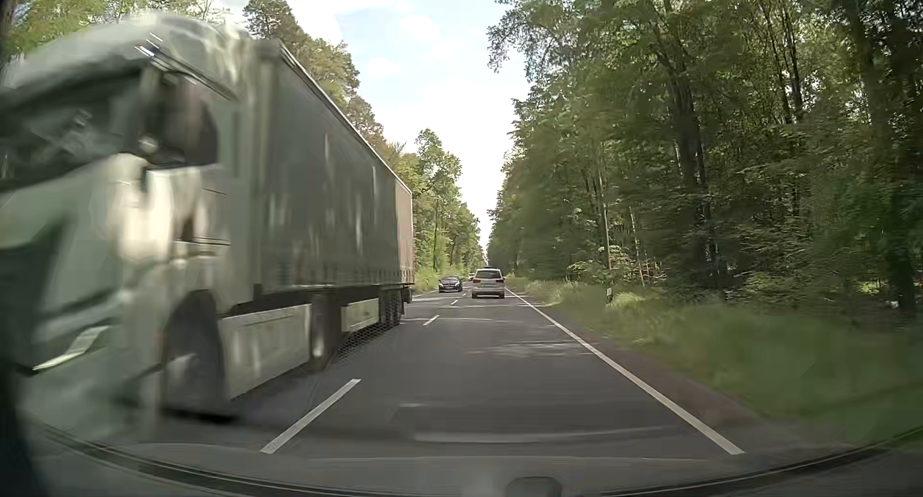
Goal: Follow the waypoints while adhering to traffic rules and regulations
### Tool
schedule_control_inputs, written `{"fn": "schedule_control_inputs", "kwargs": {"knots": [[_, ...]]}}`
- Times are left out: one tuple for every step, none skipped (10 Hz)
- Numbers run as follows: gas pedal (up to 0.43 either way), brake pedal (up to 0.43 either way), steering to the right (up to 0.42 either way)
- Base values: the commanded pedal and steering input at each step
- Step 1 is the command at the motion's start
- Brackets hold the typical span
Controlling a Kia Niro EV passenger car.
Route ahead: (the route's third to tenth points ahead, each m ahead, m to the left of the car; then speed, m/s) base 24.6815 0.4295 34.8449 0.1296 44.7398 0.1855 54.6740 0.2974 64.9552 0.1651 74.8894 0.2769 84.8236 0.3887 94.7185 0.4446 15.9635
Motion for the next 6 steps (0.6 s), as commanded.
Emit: {"fn": "schedule_control_inputs", "kwargs": {"knots": [[0.067,0.037,0.0],[0.067,0.037,0.0],[0.067,0.03,0.0],[0.067,0.037,0.0],[0.067,0.037,0.0],[0.067,0.037,0.0]]}}
